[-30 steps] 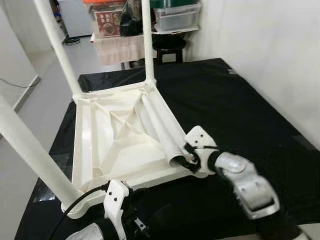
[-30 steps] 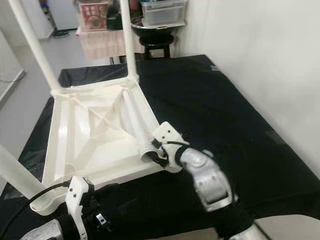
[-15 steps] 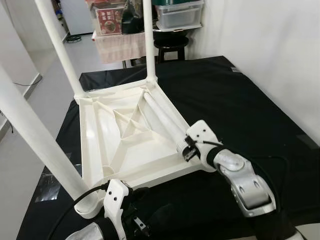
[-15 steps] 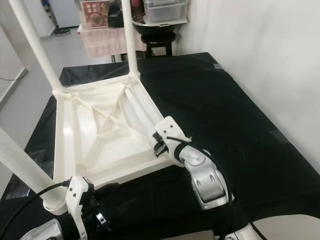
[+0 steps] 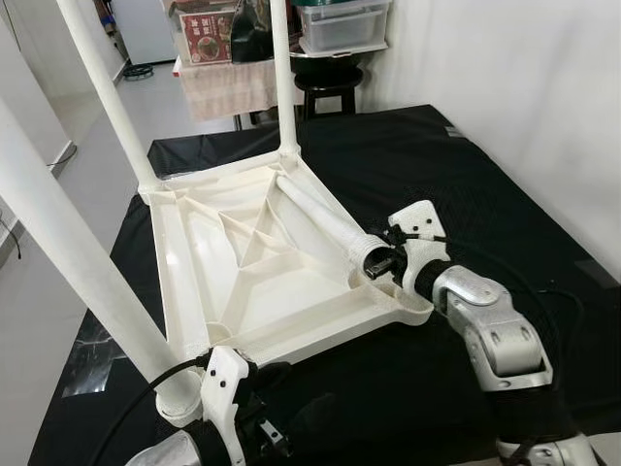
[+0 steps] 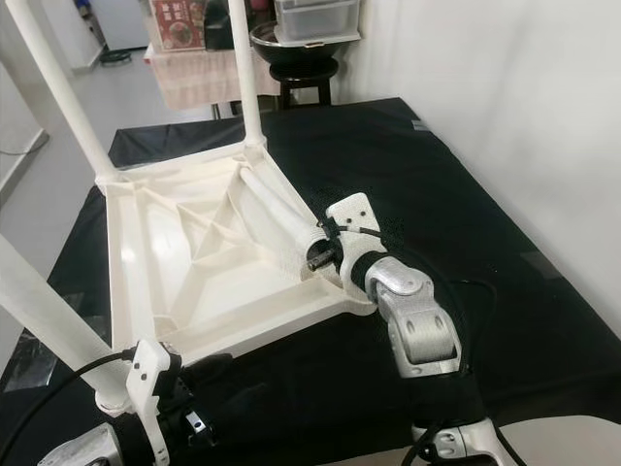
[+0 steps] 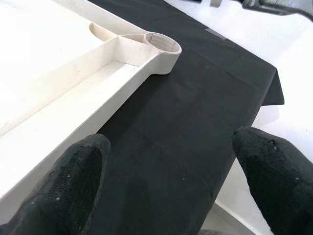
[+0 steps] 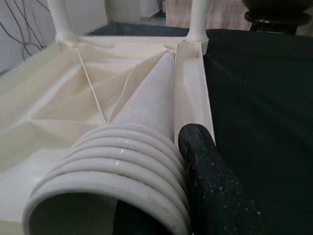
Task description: Building children table
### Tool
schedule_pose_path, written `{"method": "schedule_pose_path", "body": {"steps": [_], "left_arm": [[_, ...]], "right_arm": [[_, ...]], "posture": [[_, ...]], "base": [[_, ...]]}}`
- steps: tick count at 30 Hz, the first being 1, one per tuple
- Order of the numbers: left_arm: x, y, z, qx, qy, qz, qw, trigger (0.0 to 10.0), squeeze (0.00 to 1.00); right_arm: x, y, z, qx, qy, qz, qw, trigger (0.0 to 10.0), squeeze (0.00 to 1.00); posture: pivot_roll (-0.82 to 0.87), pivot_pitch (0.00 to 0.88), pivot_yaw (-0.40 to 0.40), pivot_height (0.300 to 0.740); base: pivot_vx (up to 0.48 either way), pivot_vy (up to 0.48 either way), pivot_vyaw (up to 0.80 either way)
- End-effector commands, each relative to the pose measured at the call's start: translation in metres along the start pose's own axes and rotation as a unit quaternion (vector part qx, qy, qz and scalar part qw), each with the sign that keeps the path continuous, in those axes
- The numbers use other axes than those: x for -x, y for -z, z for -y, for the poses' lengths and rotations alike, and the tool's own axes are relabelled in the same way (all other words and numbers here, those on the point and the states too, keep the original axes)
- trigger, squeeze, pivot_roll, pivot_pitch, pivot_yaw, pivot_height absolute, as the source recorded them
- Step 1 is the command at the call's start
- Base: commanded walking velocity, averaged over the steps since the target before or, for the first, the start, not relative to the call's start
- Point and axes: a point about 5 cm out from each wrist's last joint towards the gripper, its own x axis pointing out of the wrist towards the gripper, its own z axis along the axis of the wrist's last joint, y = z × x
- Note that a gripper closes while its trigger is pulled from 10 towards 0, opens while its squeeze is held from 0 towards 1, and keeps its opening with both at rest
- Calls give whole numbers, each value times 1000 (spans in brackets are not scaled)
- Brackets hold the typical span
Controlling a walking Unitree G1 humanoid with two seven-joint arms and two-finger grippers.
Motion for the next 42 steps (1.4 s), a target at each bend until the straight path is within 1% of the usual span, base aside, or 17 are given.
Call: {"method": "schedule_pose_path", "body": {"steps": [1,2,3,5,6,9,11,12,13,15,17,18,20,21,27,32,42], "left_arm": [[3,0,-1,1,-7,-3,1000,10000,0],[3,-1,-2,2,-8,-2,1000,10000,0],[3,-1,-2,2,-8,-2,1000,10000,0],[3,-1,-2,2,-9,-1,1000,10000,0],[3,-1,-2,2,-9,-1,1000,10000,0],[4,-1,-2,0,-11,0,1000,10000,0],[5,-2,-3,-1,-14,2,1000,10000,0],[5,-3,-4,-1,-16,4,1000,10000,0],[5,-3,-4,-1,-16,4,1000,10000,0],[5,-9,-10,-8,-31,18,999,10000,0],[4,-12,-13,-11,-39,26,999,10000,0],[3,-16,-17,-13,-54,38,998,10000,0],[2,-19,-21,-15,-69,50,996,10000,0],[1,-22,-25,-19,-86,56,995,10000,0],[-2,-27,-32,-27,-115,72,990,10000,0],[-5,-32,-37,-38,-136,84,986,10000,0],[-6,-36,-41,-46,-156,96,982,10000,0]], "right_arm": [[1,-31,2,1,-19,78,997,0,0],[3,-35,7,-14,-23,93,995,0,0],[3,-35,7,-14,-23,93,995,0,0],[5,-43,15,-46,-25,122,991,0,0],[5,-43,15,-46,-25,122,991,0,0],[7,-48,17,-72,-29,146,986,0,0],[7,-50,18,-101,-36,167,980,0,0],[6,-50,18,-114,-35,174,978,0,0],[6,-50,18,-114,-35,174,978,0,0],[3,-45,18,-158,-27,180,971,0,0],[1,-41,17,-166,-21,177,970,0,0],[-3,-37,14,-170,-18,171,970,10000,0],[-6,-33,10,-171,-16,166,971,10000,0],[-8,-33,5,-178,-23,165,970,10000,0],[-15,-32,-9,-193,-43,163,967,10000,0],[-24,-30,-27,-210,-74,157,962,10000,0],[-29,-28,-37,-223,-83,162,958,10000,0]], "posture": [[-68,60,40,740],[-68,58,40,740],[-68,58,40,740],[-67,57,40,740],[-67,57,40,740],[-61,52,43,740],[-62,50,46,740],[-58,46,46,740],[-58,46,46,740],[-53,41,47,740],[-54,38,46,740],[-55,36,44,740],[-55,36,44,740],[-55,31,42,740],[-62,28,41,740],[-57,30,42,740],[-55,34,43,740]], "base": [[0,0,0],[0,0,0],[0,0,0],[0,0,0],[0,0,0],[0,0,0],[0,0,0],[0,0,0],[0,0,0],[0,0,0],[0,0,0],[0,0,0],[0,0,0],[0,0,0],[0,0,0],[0,0,-643],[0,0,-709]]}}
